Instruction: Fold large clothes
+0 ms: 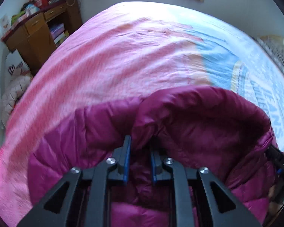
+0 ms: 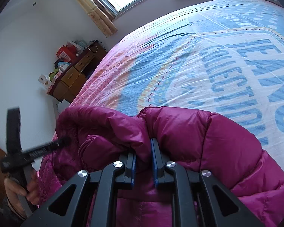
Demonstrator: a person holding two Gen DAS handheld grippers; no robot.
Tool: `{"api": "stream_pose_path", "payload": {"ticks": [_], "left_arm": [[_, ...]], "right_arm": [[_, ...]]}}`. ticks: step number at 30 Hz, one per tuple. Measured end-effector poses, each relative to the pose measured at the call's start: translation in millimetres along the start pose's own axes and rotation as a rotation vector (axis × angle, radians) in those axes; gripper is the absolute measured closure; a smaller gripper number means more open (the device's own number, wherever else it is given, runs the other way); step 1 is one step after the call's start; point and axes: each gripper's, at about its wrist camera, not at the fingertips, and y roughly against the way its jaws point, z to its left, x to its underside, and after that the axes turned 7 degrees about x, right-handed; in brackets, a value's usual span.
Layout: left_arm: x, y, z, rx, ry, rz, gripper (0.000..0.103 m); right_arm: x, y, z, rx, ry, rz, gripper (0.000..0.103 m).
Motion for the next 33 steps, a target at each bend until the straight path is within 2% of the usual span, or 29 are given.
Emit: {"api": "stream_pose_path", "payload": {"ticks": [5,7,9,12,15,18,21,23,24,26,29,31,33], "left_arm": [[25.9,1.8,37.2,0.185,0.181,-0.155,0.082],[30.3,2.7,41.2,0.212,0.203,-0.182,0.082],[30.8,3.1,43.3,0.229,0.224,-0.187,0.082],[28.7,3.3,39.9,0.237,0.23,-0.19,0.082],[29.4,2.4,41.3,0.242,0.233,-0.192,0.082],[30.0,1.9,43.6,0.253,0.241,-0.192,0.082],[32.6,3.0,45.7,0.26,0.245,-0.193,0.082],[33.2,3.2,46.2,0.264,0.247,-0.195,0.082],[34.0,3.9,47.2,0.266,0.248,-0.195,0.082],[34.6,4.8,48.1,0.269,0.249,-0.196,0.082],[34.6,4.9,47.9,0.267,0.248,-0.196,0.082],[34.7,5.0,48.3,0.266,0.247,-0.197,0.082],[34.6,4.7,47.9,0.266,0.248,-0.197,0.082]], "right_arm": [[0.8,12.7,-6.3,-0.007,-0.023,-0.045,0.088],[2.6,28.9,-5.5,0.009,-0.028,-0.1,0.088],[3.9,45.9,-1.5,-0.009,-0.028,-0.144,0.088],[-1.0,69.7,21.4,-0.01,0.011,-0.196,0.088],[-12.5,85.0,44.3,0.027,0.039,-0.233,0.088],[-19.3,75.3,47.8,0.078,0.027,-0.167,0.088],[-14.7,58.0,31.3,0.2,0.042,-0.079,0.073],[-4.7,56.5,4.4,0.229,-0.051,-0.046,0.071],[-0.2,63.3,-8.1,0.231,-0.109,-0.057,0.071],[3.7,79.9,-21.6,0.215,-0.191,-0.111,0.071],[-1.4,98.8,-6.5,0.128,-0.16,-0.174,0.071],[-7.3,98.3,19.3,0.036,-0.089,-0.155,0.071],[-7.3,85.5,43.1,-0.011,-0.024,-0.082,0.071]]}}
